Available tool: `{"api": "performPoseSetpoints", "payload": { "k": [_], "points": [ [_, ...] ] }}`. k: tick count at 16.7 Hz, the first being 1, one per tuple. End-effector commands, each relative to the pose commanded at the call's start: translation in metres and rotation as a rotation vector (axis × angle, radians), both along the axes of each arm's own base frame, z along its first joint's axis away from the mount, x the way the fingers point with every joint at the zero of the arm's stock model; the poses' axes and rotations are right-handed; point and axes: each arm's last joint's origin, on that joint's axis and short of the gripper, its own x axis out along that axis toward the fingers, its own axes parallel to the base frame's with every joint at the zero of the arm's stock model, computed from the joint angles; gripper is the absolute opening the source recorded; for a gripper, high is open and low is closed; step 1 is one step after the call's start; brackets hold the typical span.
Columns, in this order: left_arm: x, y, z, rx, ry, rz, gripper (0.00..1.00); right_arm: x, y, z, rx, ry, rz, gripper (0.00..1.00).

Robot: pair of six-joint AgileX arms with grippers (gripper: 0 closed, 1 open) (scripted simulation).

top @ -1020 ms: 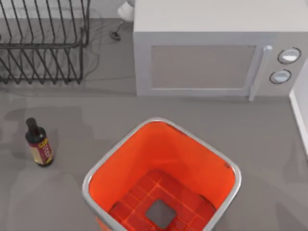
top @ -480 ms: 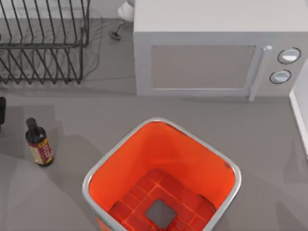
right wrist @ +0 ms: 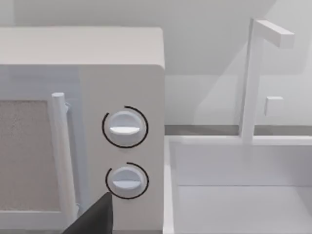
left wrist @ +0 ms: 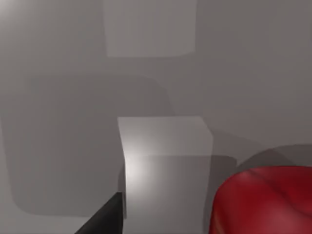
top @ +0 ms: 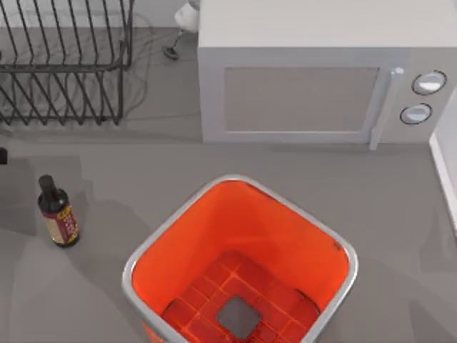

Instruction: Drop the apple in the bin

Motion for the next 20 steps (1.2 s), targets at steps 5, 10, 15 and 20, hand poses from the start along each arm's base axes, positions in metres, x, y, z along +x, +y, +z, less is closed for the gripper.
{"api": "performPoseSetpoints", "payload": {
  "k": [5,10,15,20],
  "points": [
    [0.0,0.0,0.0,0.0,0.0,0.0,0.25,0.0,0.0,0.0,0.0,0.0,0.0,1.0],
    [0.0,0.0,0.0,0.0,0.0,0.0,0.0,0.0,0.0,0.0,0.0,0.0,0.0,1.0],
    [0.0,0.0,0.0,0.0,0.0,0.0,0.0,0.0,0.0,0.0,0.0,0.0,0.0,1.0],
    [0.004,0.003,0.016,0.019,-0.014,-0.003,0.0,0.0,0.0,0.0,0.0,0.0,0.0,1.0]
  ]
}}
